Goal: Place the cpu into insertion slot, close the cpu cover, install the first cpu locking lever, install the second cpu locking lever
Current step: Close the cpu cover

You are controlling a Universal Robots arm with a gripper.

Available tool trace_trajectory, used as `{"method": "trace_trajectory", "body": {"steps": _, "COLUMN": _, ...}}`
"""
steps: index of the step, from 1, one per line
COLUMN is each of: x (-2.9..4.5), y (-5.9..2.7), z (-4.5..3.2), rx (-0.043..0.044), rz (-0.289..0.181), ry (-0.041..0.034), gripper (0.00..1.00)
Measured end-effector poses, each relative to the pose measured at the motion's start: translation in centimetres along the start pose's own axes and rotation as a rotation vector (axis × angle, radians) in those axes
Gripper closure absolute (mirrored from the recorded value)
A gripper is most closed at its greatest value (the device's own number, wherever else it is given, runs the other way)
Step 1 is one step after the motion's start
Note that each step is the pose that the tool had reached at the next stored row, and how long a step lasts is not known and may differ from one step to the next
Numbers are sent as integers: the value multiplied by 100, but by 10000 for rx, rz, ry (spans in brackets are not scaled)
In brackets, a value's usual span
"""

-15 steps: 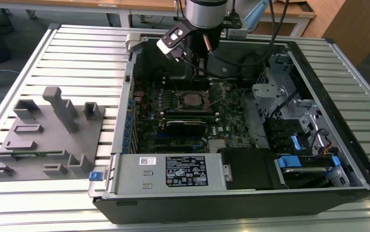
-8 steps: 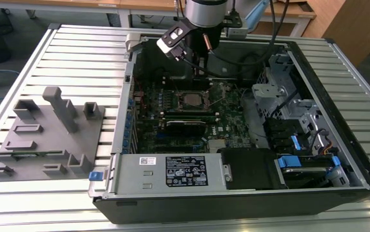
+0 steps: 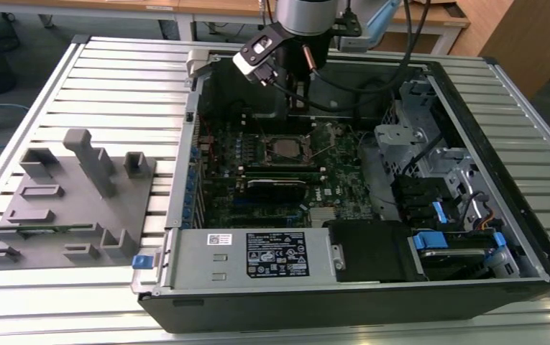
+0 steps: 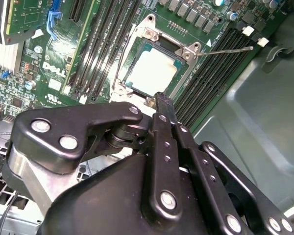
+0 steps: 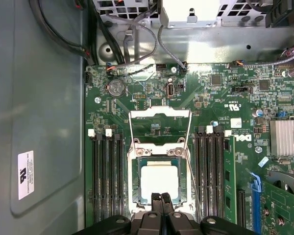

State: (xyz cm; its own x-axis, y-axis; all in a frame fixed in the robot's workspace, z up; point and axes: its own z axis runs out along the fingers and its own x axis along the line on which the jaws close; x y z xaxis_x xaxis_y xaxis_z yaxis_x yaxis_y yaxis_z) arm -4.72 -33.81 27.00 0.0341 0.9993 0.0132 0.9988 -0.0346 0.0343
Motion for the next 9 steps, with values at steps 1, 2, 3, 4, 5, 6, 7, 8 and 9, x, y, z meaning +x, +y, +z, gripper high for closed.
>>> {"method": "trace_trajectory", "body": {"steps": 1, "x": 0, "y": 0, "z": 0, "rx": -1, "rz": -1, "ry": 2, "gripper": 89}}
{"method": "trace_trajectory", "body": {"steps": 2, "x": 0, "y": 0, "z": 0, "rx": -2, "rz": 0, "ry": 3, "gripper": 89}}
{"method": "trace_trajectory", "body": {"steps": 3, "x": 0, "y": 0, "z": -1, "rx": 0, "rz": 0, "ry": 1, "gripper": 89}}
{"method": "trace_trajectory", "body": {"steps": 4, "x": 0, "y": 0, "z": -2, "rx": 0, "rz": 0, "ry": 0, "gripper": 89}}
{"method": "trace_trajectory", "body": {"steps": 5, "x": 0, "y": 0, "z": -2, "rx": 0, "rz": 0, "ry": 1, "gripper": 89}}
{"method": "trace_trajectory", "body": {"steps": 6, "x": 0, "y": 1, "z": -2, "rx": 0, "rz": -1, "ry": 0, "gripper": 89}}
{"method": "trace_trajectory", "body": {"steps": 7, "x": 0, "y": 4, "z": -2, "rx": 1, "rz": -2, "ry": -1, "gripper": 89}}
{"method": "trace_trajectory", "body": {"steps": 8, "x": 0, "y": 7, "z": -3, "rx": 1, "rz": -1, "ry": -2, "gripper": 89}}
{"method": "trace_trajectory", "body": {"steps": 9, "x": 0, "y": 12, "z": -3, "rx": 2, "rz": 0, "ry": -2, "gripper": 89}}
